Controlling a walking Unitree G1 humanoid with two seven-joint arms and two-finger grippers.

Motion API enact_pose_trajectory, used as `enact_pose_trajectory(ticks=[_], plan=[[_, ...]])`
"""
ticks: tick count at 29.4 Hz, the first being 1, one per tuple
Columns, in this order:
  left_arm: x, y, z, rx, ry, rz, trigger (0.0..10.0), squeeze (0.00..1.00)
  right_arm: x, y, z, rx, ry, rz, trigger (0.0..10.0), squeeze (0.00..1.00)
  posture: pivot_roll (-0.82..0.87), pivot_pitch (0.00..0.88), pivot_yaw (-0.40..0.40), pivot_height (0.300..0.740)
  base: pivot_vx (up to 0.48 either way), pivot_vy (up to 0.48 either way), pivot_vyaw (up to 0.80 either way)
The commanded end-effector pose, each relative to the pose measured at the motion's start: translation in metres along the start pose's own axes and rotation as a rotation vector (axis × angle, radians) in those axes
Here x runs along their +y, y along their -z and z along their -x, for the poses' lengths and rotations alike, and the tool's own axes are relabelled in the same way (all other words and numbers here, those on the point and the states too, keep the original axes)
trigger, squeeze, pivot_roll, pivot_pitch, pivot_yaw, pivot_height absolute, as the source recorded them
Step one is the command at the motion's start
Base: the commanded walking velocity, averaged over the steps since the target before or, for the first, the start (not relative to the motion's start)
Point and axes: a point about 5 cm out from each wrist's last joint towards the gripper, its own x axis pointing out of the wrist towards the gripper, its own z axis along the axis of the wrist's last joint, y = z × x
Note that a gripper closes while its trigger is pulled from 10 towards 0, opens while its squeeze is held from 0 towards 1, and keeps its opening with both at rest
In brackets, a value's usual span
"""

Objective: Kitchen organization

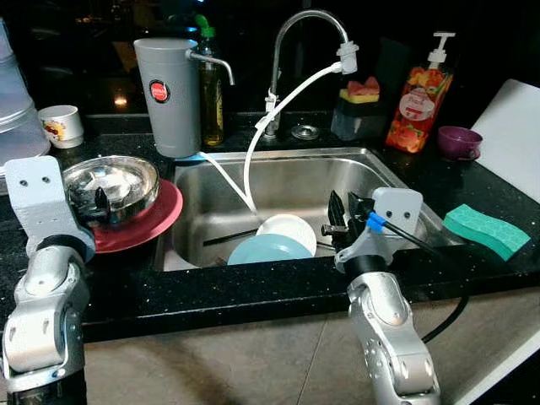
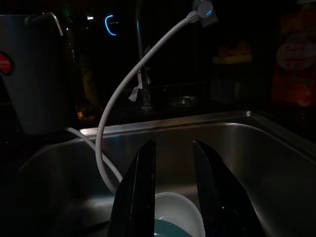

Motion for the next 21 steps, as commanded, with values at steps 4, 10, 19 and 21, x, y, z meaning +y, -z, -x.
enact_pose_trajectory(ticks=[4,10,19,21], plan=[[0.003,0.011,0.000,0.040,0.005,-0.036,0.0,0.00,-0.001,0.002,0.000,0.006,0.006,0.007,10.0,0.00,0.10,0.133,-0.030,0.740,0.000,0.000,0.00],[-0.001,0.011,0.003,0.014,0.022,-0.082,0.0,0.00,0.000,0.002,0.000,0.007,0.003,0.006,10.0,0.00,0.10,0.133,-0.030,0.740,0.000,0.000,0.00],[-0.008,-0.011,-0.004,-0.086,0.041,-0.054,10.0,0.00,0.000,0.002,0.000,0.006,0.004,0.007,10.0,0.00,0.10,0.133,-0.032,0.740,0.000,0.000,0.00],[-0.010,-0.019,-0.007,-0.117,0.043,-0.041,10.0,0.00,0.000,0.002,0.000,0.005,0.003,0.007,10.0,0.00,0.10,0.133,-0.032,0.740,0.000,0.000,0.00]])
